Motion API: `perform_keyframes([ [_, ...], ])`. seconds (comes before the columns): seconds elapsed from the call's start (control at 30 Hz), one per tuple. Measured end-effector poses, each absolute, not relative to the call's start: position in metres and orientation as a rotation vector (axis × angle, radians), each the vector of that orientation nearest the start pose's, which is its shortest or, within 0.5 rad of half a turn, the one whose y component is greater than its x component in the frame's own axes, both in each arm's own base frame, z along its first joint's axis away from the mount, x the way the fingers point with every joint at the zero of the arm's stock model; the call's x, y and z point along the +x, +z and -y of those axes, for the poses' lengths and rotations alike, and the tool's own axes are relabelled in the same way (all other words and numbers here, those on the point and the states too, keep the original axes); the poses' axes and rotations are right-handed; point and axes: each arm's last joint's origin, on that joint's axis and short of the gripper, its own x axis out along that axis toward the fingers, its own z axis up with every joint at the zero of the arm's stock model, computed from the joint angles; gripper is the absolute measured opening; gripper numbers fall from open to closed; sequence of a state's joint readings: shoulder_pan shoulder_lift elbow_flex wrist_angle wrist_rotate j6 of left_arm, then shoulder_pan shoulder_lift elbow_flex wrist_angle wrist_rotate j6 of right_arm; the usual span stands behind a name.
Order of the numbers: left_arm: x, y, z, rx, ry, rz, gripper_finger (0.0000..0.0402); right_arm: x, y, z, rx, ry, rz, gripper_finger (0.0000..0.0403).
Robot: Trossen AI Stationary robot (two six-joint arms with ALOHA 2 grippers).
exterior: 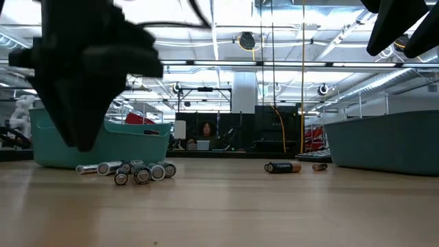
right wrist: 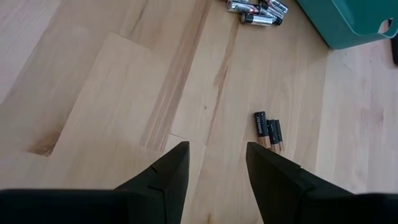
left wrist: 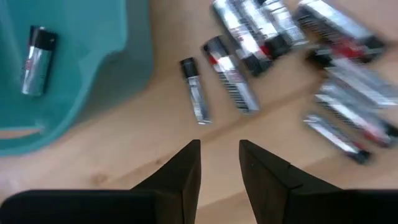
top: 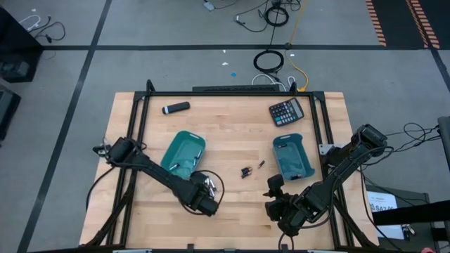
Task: Sort batteries
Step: Put the white battery into the green bin
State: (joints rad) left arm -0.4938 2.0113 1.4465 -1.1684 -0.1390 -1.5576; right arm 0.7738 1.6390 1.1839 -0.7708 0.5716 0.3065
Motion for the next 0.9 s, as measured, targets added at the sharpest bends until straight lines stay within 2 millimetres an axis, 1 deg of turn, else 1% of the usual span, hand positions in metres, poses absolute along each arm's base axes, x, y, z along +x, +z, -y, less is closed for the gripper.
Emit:
perform_keyframes([
  [0.17, 0.313, 0.153, 0.157, -0.626, 0.991, -1.379, 0.012, 0.237, 0.227, -0.21, -0.48, 0.028, -0.956, 0.015],
  [0.4, 0.319, 0.151, 0.147, -0.613, 0.971, -1.368, 0.012, 0.237, 0.227, -0.21, -0.483, 0.03, -0.956, 0.015],
  [0.6, 0.322, 0.15, 0.133, -0.603, 0.982, -1.381, 0.012, 0.237, 0.227, -0.21, -0.479, 0.031, -0.951, 0.015],
  [0.73, 0.317, 0.14, 0.124, -0.617, 0.986, -1.431, 0.012, 0.237, 0.227, -0.21, -0.478, 0.031, -0.952, 0.015],
  [0.9, 0.314, 0.127, 0.121, -0.651, 0.941, -1.441, 0.0119, 0.237, 0.227, -0.21, -0.478, 0.031, -0.951, 0.015],
])
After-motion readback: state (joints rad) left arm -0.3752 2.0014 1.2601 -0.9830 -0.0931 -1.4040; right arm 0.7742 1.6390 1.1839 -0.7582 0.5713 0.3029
